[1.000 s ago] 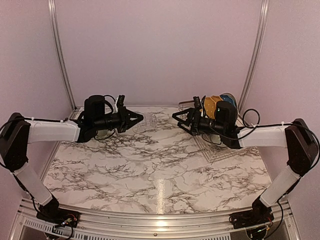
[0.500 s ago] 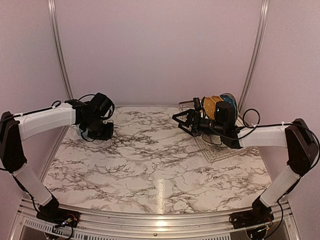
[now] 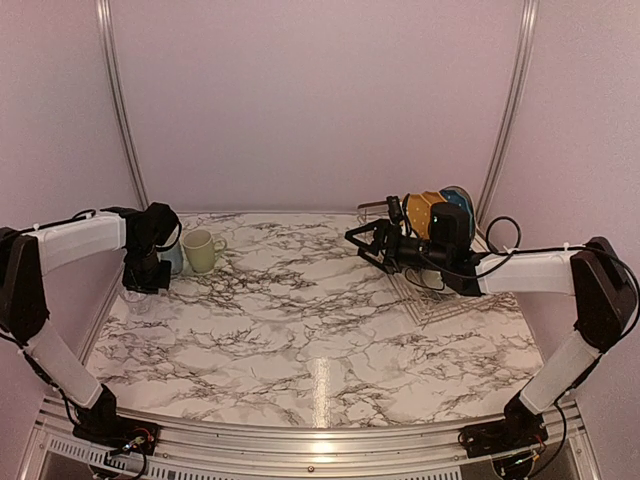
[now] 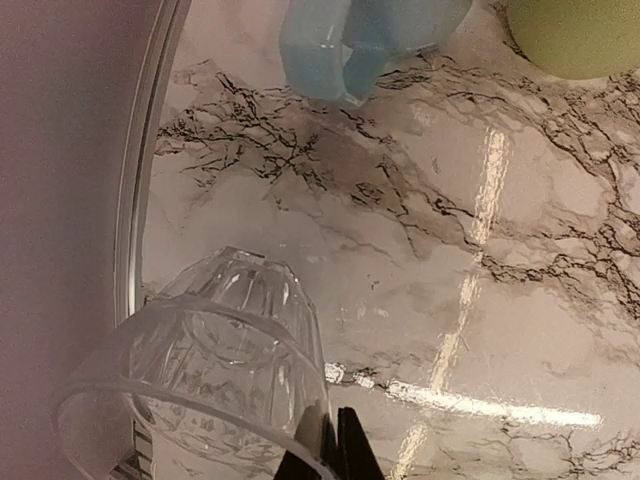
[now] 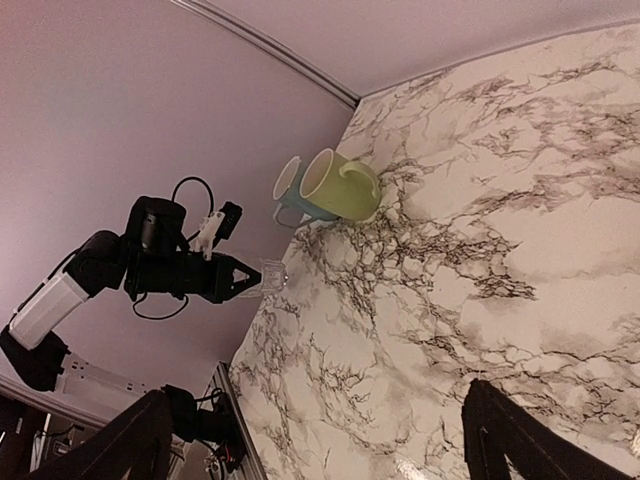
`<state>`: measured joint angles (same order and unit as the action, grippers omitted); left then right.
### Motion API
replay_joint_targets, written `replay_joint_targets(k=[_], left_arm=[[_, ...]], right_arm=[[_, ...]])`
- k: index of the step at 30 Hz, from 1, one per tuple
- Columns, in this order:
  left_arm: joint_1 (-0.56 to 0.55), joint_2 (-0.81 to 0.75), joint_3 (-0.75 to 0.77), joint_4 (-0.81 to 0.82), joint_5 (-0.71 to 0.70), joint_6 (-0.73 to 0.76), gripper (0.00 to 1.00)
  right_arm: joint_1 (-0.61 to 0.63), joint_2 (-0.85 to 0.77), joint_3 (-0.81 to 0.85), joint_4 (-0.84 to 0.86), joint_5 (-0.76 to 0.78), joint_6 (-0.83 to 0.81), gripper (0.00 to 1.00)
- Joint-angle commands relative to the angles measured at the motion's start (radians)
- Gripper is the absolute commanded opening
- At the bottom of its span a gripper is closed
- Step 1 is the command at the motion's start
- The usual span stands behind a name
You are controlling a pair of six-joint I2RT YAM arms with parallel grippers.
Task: Unload the mixed dishes from the dish rack
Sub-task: Place the cup at the corner of the board.
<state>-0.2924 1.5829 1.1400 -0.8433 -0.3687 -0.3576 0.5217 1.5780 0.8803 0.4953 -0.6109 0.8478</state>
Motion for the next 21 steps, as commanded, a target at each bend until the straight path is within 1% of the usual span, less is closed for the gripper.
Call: replay_joint_targets(k=[1,11,21], left_arm=[[0.073,-0.013,0.014,0.027,0.049,0.041,0.00],[0.180,0.106,0.130,0.054,0.111,0.087,0.00],[0.211,0.175,0.143,0.077,0.158,0.107,0.01]], right_arm=[[-0.010,-0.025,0.029,-0.019,0.010,-0.020,0.97],[-0.022,-0.058,0.010,-0.046,0.028,-0.039,0.97],[-0.028,-0.066,0.021,-0.072,0.036,-0.048,0.97]])
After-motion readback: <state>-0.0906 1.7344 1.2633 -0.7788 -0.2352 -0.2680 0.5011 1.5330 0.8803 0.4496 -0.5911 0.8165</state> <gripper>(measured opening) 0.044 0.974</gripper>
